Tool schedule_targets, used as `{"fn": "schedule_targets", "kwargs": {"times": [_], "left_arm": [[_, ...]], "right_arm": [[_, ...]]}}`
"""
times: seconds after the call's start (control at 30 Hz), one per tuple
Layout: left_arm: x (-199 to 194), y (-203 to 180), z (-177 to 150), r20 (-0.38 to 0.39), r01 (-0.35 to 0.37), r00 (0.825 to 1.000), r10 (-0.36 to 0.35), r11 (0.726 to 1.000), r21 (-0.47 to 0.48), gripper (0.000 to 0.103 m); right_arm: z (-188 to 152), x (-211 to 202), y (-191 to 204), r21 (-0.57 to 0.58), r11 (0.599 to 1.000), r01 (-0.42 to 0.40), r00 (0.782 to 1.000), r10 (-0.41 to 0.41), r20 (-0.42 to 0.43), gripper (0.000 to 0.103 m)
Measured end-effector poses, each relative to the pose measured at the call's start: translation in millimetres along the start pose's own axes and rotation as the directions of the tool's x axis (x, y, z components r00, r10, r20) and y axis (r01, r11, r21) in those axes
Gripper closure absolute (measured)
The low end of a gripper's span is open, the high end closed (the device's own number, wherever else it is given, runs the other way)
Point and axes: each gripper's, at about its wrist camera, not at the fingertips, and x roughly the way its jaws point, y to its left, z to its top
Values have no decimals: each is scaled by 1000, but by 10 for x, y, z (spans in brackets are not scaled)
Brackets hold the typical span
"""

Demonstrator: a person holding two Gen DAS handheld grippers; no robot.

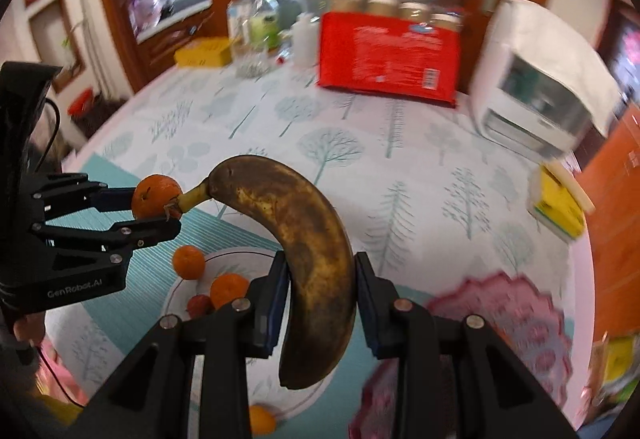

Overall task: Organize fruits
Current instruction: 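Grasp an orange with the left tool while the right tool lifts the banana, then lower the orange and banana into the pink bowl with both tools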

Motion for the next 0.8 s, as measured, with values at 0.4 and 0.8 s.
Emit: {"fn": "schedule_targets", "kwargs": {"times": [0.4, 0.8], "left_arm": [[-365, -1266, 84, 55, 73, 995, -85, 979, 189, 63], [30, -2238, 84, 3, 92, 995, -95, 968, 235, 63]], "right_arm": [[-718, -863, -822, 276, 953, 123, 988, -143, 56, 71], [-1350, -1110, -1941, 473, 849, 236, 966, -260, -14, 71]]}}
